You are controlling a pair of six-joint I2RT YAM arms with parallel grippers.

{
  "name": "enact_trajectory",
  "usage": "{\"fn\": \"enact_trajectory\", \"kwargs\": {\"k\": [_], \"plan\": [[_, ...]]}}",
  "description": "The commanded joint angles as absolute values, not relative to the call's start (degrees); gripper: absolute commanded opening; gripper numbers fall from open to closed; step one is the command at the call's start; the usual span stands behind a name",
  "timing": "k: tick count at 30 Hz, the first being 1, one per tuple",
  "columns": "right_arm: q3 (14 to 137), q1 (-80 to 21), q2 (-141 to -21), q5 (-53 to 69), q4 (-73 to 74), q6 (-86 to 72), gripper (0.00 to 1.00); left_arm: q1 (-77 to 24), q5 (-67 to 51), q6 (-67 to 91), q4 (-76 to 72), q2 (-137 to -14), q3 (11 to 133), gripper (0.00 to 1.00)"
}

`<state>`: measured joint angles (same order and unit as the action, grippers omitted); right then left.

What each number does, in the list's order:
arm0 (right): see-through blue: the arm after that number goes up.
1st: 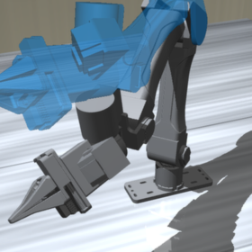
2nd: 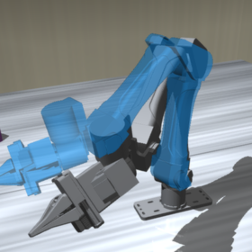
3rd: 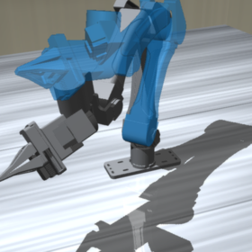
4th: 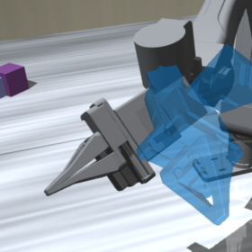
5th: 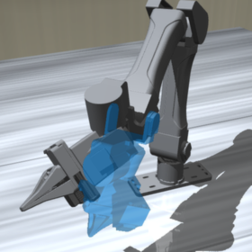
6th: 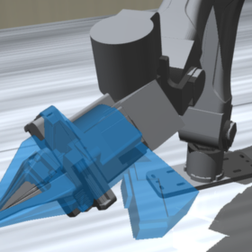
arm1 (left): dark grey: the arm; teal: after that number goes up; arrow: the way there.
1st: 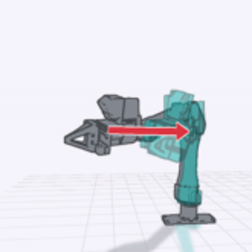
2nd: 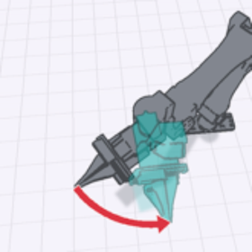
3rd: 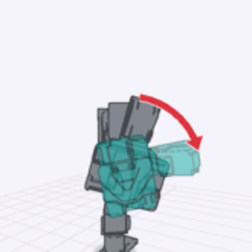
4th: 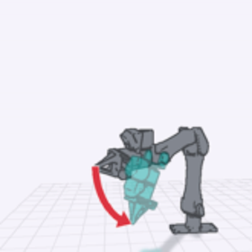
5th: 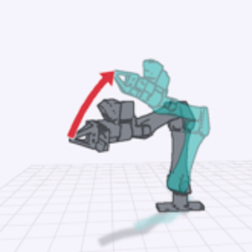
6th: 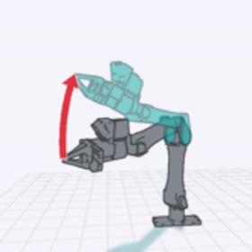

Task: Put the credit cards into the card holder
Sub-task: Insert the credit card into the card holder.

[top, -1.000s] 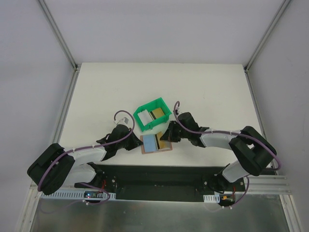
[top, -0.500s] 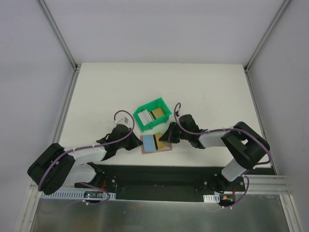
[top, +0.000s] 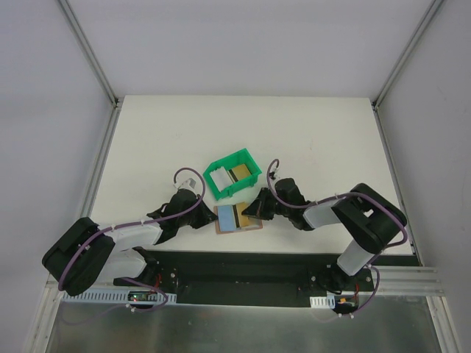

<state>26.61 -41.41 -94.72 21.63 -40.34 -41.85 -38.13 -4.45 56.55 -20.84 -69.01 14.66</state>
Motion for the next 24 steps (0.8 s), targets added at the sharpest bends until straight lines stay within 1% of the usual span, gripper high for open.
{"fn": "enact_trajectory", "kwargs": {"k": [1, 9, 14, 20, 22, 24], "plan": [[25.84, -42.01, -97.21, 18.02, -41.48, -42.54, 0.0, -37.79, -4.39, 55.72, -17.49, -69.87, 13.36, 0.0], [25.49, -44.47, -100.72, 18.19, -46.93, -47.81, 0.0, -37.79, -4.22, 55.99, -17.58, -69.79, 13.27, 0.0], [27.25, -44.56, -101.25, 19.25, -47.2, -47.46, 0.01, -37.79, -3.96, 55.99, -17.23, -69.61, 13.88, 0.0], [25.49, -44.47, -98.18, 17.23, -43.25, -44.65, 0.11, -37.79, -3.61, 56.78, -16.88, -68.73, 13.19, 0.0], [25.66, -44.47, -97.04, 16.61, -41.32, -43.6, 0.2, -37.79, -3.43, 56.69, -16.88, -68.56, 12.92, 0.0], [26.36, -44.47, -95.81, 16.09, -38.6, -42.11, 0.25, -37.79, -3.78, 56.25, -16.88, -68.73, 13.18, 0.0]]}}
